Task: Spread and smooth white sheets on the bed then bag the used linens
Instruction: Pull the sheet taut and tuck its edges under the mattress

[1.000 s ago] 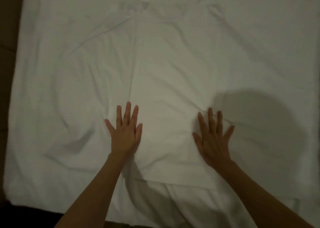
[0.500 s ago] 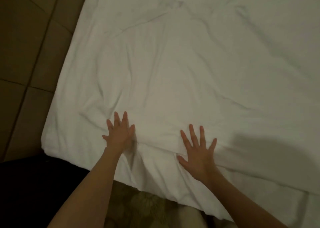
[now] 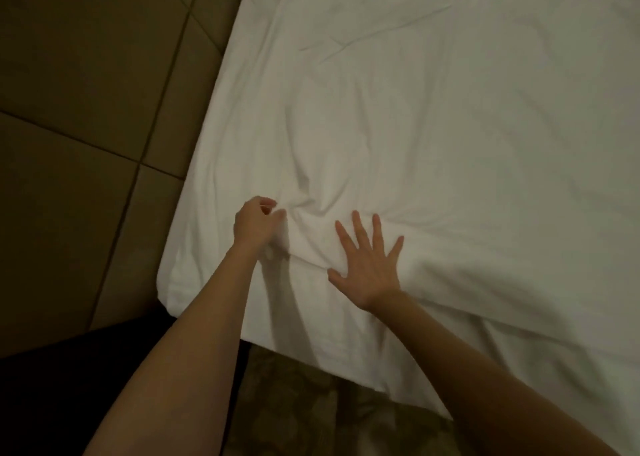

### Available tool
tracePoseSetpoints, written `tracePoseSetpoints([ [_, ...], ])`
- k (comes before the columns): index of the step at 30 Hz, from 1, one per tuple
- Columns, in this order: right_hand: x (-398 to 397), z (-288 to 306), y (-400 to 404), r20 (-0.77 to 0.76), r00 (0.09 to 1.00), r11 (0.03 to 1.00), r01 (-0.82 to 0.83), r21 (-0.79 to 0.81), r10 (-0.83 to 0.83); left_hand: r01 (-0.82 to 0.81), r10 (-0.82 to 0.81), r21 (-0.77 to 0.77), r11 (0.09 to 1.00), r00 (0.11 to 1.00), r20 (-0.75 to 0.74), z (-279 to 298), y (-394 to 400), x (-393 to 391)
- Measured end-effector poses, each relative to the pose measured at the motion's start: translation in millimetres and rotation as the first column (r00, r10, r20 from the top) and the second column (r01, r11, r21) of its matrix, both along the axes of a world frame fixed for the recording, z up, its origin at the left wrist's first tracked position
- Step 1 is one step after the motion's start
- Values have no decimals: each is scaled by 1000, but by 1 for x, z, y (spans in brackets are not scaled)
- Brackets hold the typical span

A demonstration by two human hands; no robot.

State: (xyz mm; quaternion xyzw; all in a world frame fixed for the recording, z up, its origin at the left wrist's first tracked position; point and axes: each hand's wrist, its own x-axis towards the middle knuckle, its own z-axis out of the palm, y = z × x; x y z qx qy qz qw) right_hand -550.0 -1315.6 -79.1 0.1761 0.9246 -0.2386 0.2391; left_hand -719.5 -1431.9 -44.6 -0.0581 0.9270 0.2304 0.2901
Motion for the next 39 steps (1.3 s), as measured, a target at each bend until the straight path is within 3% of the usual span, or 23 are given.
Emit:
tracePoseSetpoints([
  [2,-26,3,-18,14,1000,1000,8,-10,-7,-60,49,107,992,993,104,-4,-4,-14],
  [8,-60,3,-49,-3,995,994,103,-21,-103,-102,-15,330,938,943,333,-6,-16,-29],
  [16,-73,1,-71,-126,989,987,88,131,-72,64,-116,401,914,987,108,-6,-43,-23],
  [22,-75,-2,-83,-37,993,989,-110,103,114,-117,23,412,904,974,225,-19,-64,-17],
  [26,-77,-2,-88,-90,992,995,-84,61,89,31,-115,360,933,970,215,-17,-59,-34],
  [29,-75,3,-85,-140,987,996,-76,37,80,2,-54,316,949,987,154,-22,-71,-26],
  [33,-45,3,-71,-23,994,992,-107,74,109,-6,14,213,977,999,-38,-21,-63,-1],
  [37,-8,1,-46,-48,999,999,27,42,-25,124,-138,-70,990,957,-255,-6,-28,8],
  [39,13,4,-26,-60,991,992,120,28,-119,279,-297,-102,955,907,-299,2,-2,31],
])
